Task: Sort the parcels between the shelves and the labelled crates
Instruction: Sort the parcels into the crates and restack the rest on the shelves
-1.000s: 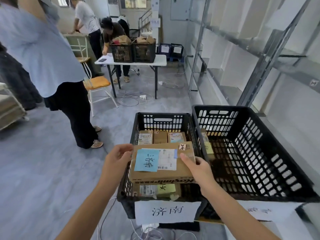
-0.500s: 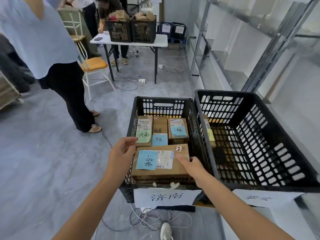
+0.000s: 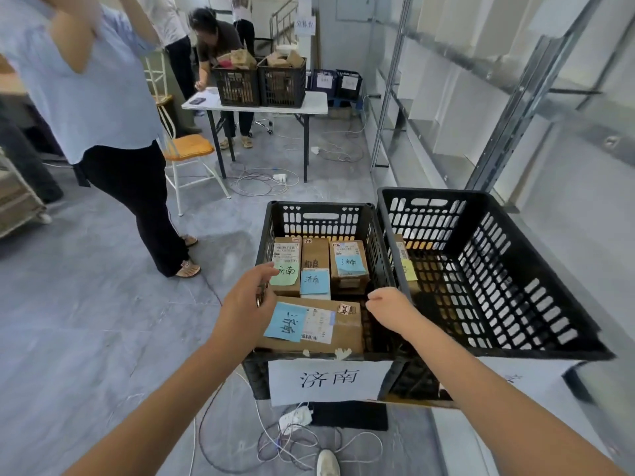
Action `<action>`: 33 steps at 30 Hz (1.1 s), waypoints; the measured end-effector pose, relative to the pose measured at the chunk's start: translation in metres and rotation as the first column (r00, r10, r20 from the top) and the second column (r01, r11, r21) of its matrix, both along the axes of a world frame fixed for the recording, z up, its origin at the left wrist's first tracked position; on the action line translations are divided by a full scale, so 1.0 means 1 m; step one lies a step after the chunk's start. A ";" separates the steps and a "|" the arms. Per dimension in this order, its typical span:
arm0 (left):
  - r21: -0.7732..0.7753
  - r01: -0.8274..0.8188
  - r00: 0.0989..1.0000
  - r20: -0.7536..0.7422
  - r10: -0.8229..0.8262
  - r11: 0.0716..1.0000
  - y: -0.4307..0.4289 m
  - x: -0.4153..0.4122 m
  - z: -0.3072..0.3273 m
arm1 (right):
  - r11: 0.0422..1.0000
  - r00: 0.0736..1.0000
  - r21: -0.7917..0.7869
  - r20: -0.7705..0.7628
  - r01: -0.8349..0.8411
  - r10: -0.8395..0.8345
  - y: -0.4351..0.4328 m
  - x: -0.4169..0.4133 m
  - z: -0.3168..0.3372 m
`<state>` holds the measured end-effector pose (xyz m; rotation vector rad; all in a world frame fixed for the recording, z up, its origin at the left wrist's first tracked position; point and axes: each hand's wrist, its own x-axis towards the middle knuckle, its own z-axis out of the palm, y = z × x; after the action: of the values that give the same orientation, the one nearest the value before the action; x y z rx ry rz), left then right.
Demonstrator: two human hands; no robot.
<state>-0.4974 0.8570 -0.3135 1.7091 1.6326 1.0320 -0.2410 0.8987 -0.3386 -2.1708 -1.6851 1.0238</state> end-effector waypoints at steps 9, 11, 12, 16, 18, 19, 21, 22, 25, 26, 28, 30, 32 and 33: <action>0.096 0.222 0.922 -0.345 -0.176 0.970 -0.012 0.029 0.035 | 0.897 0.984 0.410 0.134 -0.163 0.117 -0.076 0.026 0.092; 0.134 0.289 0.879 -0.430 -0.208 0.948 -0.022 0.039 0.041 | 0.888 0.980 0.426 0.165 -0.172 0.110 -0.099 0.035 0.100; 0.166 0.326 0.860 -0.461 -0.219 0.931 -0.028 0.044 0.044 | 0.883 0.979 0.439 0.179 -0.166 0.096 -0.111 0.040 0.102; 0.237 0.390 0.848 -0.469 -0.247 0.890 -0.052 0.065 0.062 | 0.851 0.982 0.518 0.187 -0.085 -0.016 -0.159 0.061 0.112; 0.239 0.440 0.838 -0.456 -0.300 0.866 -0.068 0.080 0.072 | 0.835 0.978 0.550 0.187 -0.027 -0.091 -0.184 0.073 0.119; 0.252 0.472 0.828 -0.454 -0.328 0.845 -0.076 0.089 0.077 | 0.829 0.974 0.560 0.190 -0.006 -0.121 -0.197 0.079 0.124; 0.295 0.530 0.810 -0.452 -0.373 0.795 -0.092 0.110 0.088 | 0.818 0.965 0.575 0.196 0.030 -0.173 -0.222 0.092 0.134; 0.313 0.554 0.801 -0.454 -0.391 0.771 -0.101 0.121 0.094 | 0.812 0.960 0.581 0.197 0.047 -0.197 -0.235 0.099 0.140; 0.356 0.626 0.762 -0.468 -0.447 0.694 -0.129 0.157 0.108 | 0.797 0.935 0.599 0.230 0.081 -0.268 -0.276 0.118 0.159; 0.364 0.653 0.744 -0.474 -0.471 0.664 -0.140 0.169 0.112 | 0.791 0.925 0.605 0.238 0.096 -0.295 -0.291 0.123 0.165; 0.365 0.713 0.695 -0.487 -0.529 0.600 -0.166 0.194 0.117 | 0.775 0.904 0.620 0.255 0.120 -0.344 -0.326 0.135 0.177; 0.359 0.769 0.636 -0.505 -0.583 0.528 -0.198 0.219 0.119 | 0.765 0.881 0.629 0.274 0.140 -0.386 -0.365 0.149 0.188; 0.375 0.806 0.592 -0.521 -0.615 0.458 -0.233 0.242 0.120 | 0.768 0.851 0.619 0.305 0.165 -0.428 -0.408 0.163 0.197; 0.381 0.816 0.577 -0.508 -0.639 0.435 -0.253 0.253 0.122 | 0.765 0.834 0.617 0.313 0.185 -0.454 -0.431 0.169 0.200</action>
<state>-0.2441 0.6045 -0.1916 2.7420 0.4487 0.8548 -0.0718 0.4676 -0.1382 -2.2401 -1.4156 -0.1058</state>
